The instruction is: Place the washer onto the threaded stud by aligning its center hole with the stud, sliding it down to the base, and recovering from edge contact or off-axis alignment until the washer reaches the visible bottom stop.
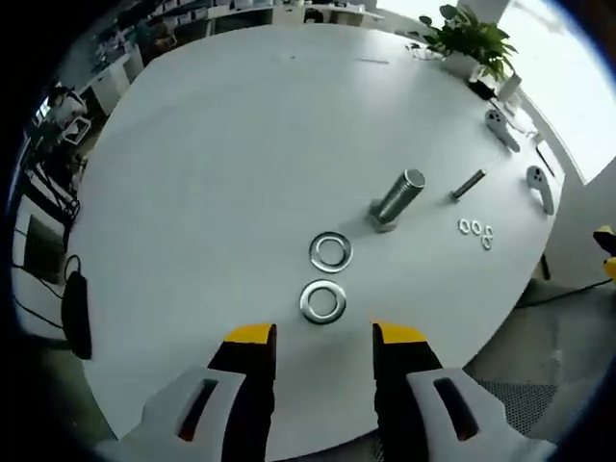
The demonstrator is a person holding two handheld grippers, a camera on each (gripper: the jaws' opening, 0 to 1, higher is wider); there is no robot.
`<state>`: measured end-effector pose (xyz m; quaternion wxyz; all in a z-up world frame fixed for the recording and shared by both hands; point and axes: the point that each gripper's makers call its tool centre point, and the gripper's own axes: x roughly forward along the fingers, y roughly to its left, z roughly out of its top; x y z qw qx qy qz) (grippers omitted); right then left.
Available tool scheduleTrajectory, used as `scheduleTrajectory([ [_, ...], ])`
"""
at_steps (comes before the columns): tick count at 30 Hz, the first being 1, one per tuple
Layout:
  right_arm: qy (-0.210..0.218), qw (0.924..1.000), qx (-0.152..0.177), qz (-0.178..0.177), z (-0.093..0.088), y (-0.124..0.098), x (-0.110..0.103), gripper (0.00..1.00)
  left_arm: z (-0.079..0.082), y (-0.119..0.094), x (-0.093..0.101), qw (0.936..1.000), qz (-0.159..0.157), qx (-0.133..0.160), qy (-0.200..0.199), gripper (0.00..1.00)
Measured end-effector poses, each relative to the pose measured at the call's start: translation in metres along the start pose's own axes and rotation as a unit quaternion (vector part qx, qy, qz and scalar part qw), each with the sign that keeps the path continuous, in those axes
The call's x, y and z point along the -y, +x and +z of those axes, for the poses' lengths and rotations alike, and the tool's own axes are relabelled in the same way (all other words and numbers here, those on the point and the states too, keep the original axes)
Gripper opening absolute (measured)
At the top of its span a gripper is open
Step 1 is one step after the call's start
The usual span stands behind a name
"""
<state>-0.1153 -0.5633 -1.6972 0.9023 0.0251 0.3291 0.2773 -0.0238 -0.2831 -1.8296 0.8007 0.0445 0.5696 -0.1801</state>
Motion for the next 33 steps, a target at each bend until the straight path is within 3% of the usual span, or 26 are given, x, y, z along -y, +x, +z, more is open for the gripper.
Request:
scheduleTrajectory([
  [3, -0.001, 1.0000, 0.000, -0.002, 0.000, 0.000, 0.001, 0.32, -0.002, 0.004, 0.003, 0.9998, 0.007, -0.016, 0.013, 0.39],
  [7, 0.004, 1.0000, 0.003, -0.004, 0.001, -0.001, 0.002, 0.32, -0.001, 0.016, -0.001, 0.9998, 0.003, -0.019, -0.004, 0.39],
  [10, 0.001, 1.0000, 0.000, -0.002, 0.000, 0.000, 0.001, 0.32, 0.000, 0.019, -0.005, 0.9978, 0.028, -0.033, 0.051, 0.37],
  [14, 0.002, 1.0000, 0.001, -0.002, 0.000, 0.000, 0.001, 0.32, 0.007, 0.023, 0.000, 0.9981, 0.024, -0.030, 0.048, 0.38],
  [16, 0.002, 1.0000, 0.002, -0.002, 0.000, 0.000, 0.001, 0.32, 0.004, 0.023, -0.003, 0.9925, 0.041, -0.058, 0.100, 0.37],
  [17, 0.002, 1.0000, 0.002, -0.002, 0.001, 0.000, 0.001, 0.32, 0.004, 0.022, -0.003, 0.9864, 0.043, -0.073, 0.141, 0.37],
  [18, 0.002, 1.0000, 0.002, -0.002, 0.001, 0.000, 0.001, 0.32, 0.005, 0.024, 0.004, 0.9904, 0.034, -0.069, 0.115, 0.35],
  [20, 0.003, 1.0000, 0.003, -0.001, 0.001, 0.000, 0.000, 0.31, 0.005, 0.024, 0.002, 0.9903, 0.037, -0.079, 0.108, 0.35],
  [27, 0.003, 1.0000, 0.004, -0.001, 0.002, 0.000, 0.000, 0.31, 0.006, 0.027, -0.002, 0.9847, 0.036, -0.120, 0.121, 0.34],
  [29, 0.003, 1.0000, 0.004, -0.001, 0.002, 0.000, 0.000, 0.31, 0.006, 0.026, -0.002, 0.9825, 0.034, -0.124, 0.135, 0.31],
  [31, 0.002, 1.0000, 0.002, 0.000, 0.001, 0.000, 0.000, 0.31, 0.007, 0.026, -0.002, 0.9811, 0.031, -0.122, 0.147, 0.21],
  [33, 0.002, 1.0000, 0.001, 0.000, 0.001, 0.000, 0.000, 0.31, 0.009, 0.027, -0.002, 0.9808, 0.032, -0.121, 0.150, 0.21],
])
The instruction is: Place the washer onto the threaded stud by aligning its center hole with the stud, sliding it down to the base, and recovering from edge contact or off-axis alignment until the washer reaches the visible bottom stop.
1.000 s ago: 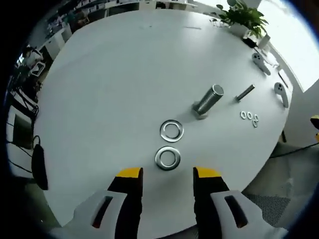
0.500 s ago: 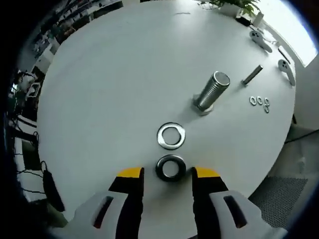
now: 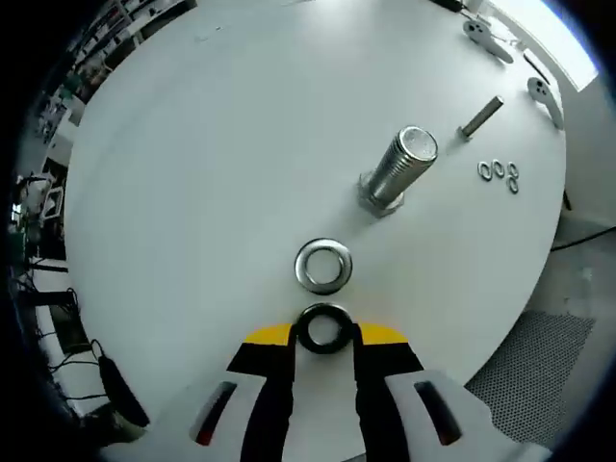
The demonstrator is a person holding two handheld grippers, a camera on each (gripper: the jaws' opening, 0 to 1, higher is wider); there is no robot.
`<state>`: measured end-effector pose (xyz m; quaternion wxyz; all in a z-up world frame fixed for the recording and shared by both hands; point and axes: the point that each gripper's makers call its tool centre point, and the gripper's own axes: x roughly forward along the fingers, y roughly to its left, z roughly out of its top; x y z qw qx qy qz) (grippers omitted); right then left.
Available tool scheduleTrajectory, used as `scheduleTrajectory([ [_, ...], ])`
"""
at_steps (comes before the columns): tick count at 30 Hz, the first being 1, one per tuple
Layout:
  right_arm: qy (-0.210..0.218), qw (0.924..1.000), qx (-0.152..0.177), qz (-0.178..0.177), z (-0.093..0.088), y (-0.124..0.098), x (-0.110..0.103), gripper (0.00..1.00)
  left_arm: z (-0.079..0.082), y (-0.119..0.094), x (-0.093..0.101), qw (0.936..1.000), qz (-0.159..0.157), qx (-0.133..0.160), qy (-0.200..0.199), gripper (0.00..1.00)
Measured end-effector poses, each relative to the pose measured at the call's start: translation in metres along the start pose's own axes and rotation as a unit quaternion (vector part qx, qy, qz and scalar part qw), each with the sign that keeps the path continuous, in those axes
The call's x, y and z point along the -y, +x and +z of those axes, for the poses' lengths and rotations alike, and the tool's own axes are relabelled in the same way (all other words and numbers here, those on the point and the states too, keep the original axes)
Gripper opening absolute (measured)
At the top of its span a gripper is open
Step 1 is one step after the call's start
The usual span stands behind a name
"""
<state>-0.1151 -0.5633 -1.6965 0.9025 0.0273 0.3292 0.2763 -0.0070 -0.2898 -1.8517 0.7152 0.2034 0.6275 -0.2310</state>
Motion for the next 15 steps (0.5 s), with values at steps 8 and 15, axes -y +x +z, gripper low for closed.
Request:
scheduleTrajectory([
  [8, -0.001, 1.0000, -0.003, -0.001, -0.001, 0.000, 0.000, 0.31, 0.000, -0.004, 0.009, 0.9998, -0.003, -0.020, 0.007, 0.21],
  [15, 0.000, 1.0000, -0.003, -0.002, 0.000, 0.000, 0.000, 0.31, -0.006, -0.010, 0.014, 0.9998, 0.003, -0.007, -0.017, 0.20],
])
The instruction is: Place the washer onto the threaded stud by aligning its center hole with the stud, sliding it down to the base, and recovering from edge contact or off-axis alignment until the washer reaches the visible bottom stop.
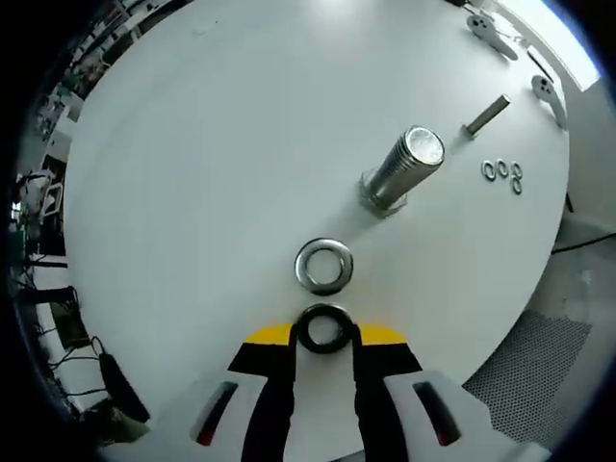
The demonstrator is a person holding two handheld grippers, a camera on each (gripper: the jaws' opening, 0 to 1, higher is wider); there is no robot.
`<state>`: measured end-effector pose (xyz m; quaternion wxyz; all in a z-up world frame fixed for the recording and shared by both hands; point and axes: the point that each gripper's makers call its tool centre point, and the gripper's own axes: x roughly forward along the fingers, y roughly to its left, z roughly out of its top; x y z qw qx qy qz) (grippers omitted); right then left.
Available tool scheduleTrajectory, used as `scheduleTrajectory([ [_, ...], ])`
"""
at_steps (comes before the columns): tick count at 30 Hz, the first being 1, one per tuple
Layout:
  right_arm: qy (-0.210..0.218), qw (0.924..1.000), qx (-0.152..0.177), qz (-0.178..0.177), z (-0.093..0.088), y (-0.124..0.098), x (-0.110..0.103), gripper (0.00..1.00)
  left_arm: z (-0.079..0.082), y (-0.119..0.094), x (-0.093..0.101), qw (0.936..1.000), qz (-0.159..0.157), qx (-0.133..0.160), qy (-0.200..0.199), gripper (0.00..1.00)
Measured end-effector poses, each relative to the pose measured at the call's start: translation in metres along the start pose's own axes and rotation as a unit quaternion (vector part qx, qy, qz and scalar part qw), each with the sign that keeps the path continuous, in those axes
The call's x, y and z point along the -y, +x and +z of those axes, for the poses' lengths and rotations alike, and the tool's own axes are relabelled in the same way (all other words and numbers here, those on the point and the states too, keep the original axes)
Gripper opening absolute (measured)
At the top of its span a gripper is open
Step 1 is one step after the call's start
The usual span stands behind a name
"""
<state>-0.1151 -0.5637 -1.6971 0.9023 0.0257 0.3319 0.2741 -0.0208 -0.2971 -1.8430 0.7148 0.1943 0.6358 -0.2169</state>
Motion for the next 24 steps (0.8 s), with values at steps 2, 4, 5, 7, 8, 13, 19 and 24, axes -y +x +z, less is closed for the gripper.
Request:
scheduleTrajectory([
  [2, 0.000, 1.0000, 0.000, 0.000, 0.000, 0.000, 0.000, 0.31, 0.000, 0.000, 0.000, 1.0000, 0.001, 0.008, 0.000, 0.20],
  [4, 0.000, 1.0000, -0.001, 0.000, 0.000, 0.000, 0.000, 0.31, 0.000, 0.000, 0.000, 0.9999, 0.002, 0.015, -0.001, 0.20],
  [5, 0.000, 1.0000, -0.001, 0.000, 0.000, 0.000, 0.000, 0.31, 0.000, 0.000, 0.000, 0.9998, 0.003, 0.019, -0.003, 0.20],
  [7, 0.001, 1.0000, 0.000, -0.001, 0.000, 0.000, 0.000, 0.31, 0.000, 0.000, 0.000, 0.9993, 0.005, 0.029, -0.024, 0.20],
  [8, 0.001, 1.0000, 0.000, -0.001, 0.000, 0.000, 0.000, 0.31, -0.001, -0.002, 0.002, 0.9990, 0.006, 0.032, -0.030, 0.20],
  [13, 0.003, 1.0000, 0.002, -0.003, 0.001, 0.000, 0.001, 0.31, -0.002, -0.002, 0.014, 0.9992, 0.002, 0.038, -0.012, 0.20],
  [19, 0.002, 1.0000, 0.002, -0.004, 0.001, 0.000, 0.001, 0.31, -0.005, -0.003, 0.022, 0.9986, -0.001, 0.052, -0.008, 0.19],
  [24, 0.002, 1.0000, 0.002, -0.005, 0.000, -0.001, 0.002, 0.31, -0.007, 0.000, 0.025, 0.9986, -0.013, 0.048, 0.018, 0.19],
])
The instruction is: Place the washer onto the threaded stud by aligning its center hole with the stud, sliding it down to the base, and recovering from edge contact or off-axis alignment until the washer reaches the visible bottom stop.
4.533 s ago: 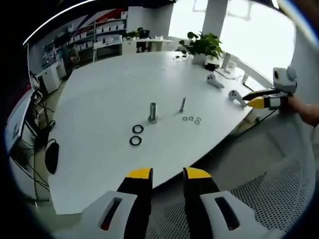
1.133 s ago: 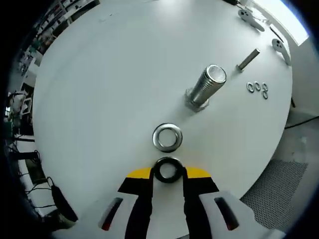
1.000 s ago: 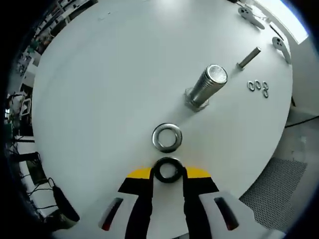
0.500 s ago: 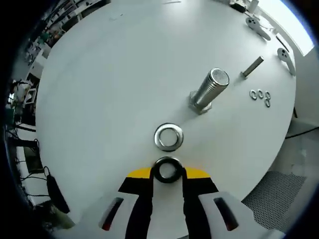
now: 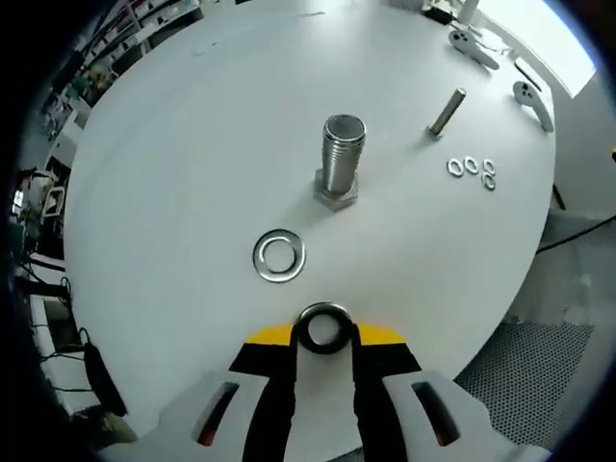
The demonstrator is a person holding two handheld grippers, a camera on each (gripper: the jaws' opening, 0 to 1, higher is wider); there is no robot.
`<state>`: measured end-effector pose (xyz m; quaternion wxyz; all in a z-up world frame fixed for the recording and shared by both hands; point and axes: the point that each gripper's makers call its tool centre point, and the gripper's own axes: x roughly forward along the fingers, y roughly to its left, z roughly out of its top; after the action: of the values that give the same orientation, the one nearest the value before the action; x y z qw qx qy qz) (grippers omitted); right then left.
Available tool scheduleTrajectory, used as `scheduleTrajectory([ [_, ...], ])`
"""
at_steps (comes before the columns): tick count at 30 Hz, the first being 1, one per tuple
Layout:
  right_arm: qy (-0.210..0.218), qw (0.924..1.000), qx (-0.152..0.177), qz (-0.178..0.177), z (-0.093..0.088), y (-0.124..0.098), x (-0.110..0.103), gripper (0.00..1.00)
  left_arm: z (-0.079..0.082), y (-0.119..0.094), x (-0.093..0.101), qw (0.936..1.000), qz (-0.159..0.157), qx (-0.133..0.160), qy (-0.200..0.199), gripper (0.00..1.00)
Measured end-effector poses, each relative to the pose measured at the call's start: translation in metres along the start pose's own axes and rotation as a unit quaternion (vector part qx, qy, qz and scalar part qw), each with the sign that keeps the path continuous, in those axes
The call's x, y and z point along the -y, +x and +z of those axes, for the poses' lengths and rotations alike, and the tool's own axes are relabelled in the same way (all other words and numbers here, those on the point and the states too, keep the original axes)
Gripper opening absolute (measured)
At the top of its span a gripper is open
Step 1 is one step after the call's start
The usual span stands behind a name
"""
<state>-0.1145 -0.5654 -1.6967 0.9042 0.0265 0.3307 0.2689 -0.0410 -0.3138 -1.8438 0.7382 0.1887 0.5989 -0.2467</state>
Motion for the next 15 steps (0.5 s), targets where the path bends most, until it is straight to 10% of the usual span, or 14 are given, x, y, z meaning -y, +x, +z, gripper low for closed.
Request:
scheduleTrajectory([
  [15, -0.002, 1.0000, 0.000, 0.001, 0.001, 0.001, 0.000, 0.31, 0.033, -0.024, -0.007, 0.9980, 0.000, 0.033, 0.054, 0.19],
])
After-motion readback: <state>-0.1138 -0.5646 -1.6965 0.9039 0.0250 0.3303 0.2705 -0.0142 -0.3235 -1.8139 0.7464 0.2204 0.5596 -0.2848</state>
